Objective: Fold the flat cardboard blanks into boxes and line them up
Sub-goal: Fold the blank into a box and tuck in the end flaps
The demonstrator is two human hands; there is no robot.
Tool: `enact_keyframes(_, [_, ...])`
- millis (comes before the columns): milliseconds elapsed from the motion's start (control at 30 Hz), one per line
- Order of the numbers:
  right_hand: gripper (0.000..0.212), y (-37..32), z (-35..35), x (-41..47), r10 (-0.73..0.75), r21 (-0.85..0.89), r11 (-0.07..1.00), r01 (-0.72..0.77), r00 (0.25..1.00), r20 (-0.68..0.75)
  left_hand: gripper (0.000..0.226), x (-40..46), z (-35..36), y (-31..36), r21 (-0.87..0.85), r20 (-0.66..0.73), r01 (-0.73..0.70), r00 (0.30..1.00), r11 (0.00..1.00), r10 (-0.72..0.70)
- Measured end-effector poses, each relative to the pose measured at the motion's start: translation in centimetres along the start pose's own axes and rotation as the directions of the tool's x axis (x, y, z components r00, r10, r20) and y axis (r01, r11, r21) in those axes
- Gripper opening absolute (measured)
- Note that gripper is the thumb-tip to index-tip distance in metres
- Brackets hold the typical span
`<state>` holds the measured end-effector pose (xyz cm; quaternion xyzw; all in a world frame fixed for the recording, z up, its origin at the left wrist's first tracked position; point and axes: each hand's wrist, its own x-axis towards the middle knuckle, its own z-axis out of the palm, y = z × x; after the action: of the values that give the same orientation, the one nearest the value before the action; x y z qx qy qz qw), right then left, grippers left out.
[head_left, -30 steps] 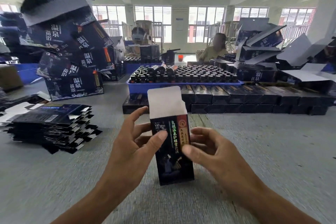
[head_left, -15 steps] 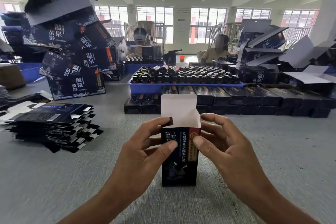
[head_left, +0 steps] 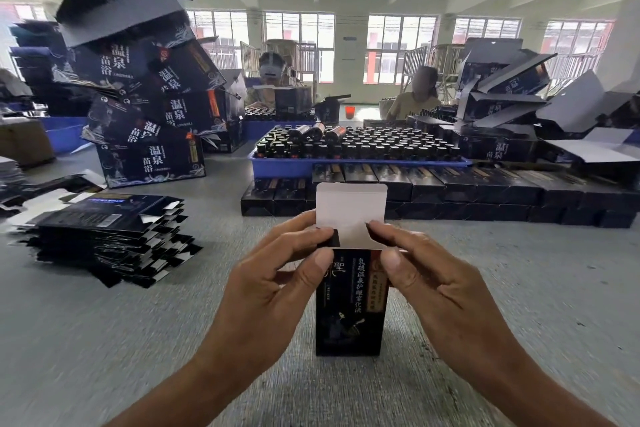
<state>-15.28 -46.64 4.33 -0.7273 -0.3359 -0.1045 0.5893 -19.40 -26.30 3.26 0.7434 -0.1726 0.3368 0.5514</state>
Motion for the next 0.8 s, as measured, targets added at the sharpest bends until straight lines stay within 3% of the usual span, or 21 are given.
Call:
enact_keyframes(367, [0.027,-0.6,0.0,0.1,-0.114,-0.090,0.990,0.107,0.991,-0.077,0.023,0.1,-0.1,0.9,0.094,-0.005,-0.038,0.999,0.995,0.039])
enact_keyframes(567, [0.011,-0.9,0.1,0.1,-0.067,0.061,0.995,0.073,0.993,-0.098,0.023,0.1,-0.2,1.2,0.086,0.017,-0.024,1.000,0.996,0.022])
enact_keyframes(800, [0.023,-1.3,0.2,-0.1,-0.076,0.066,0.994,0.084,0.990,-0.119,0.026,0.0,-0.3,1.6,0.001,0.016,0.027,0.999,1.000,-0.028])
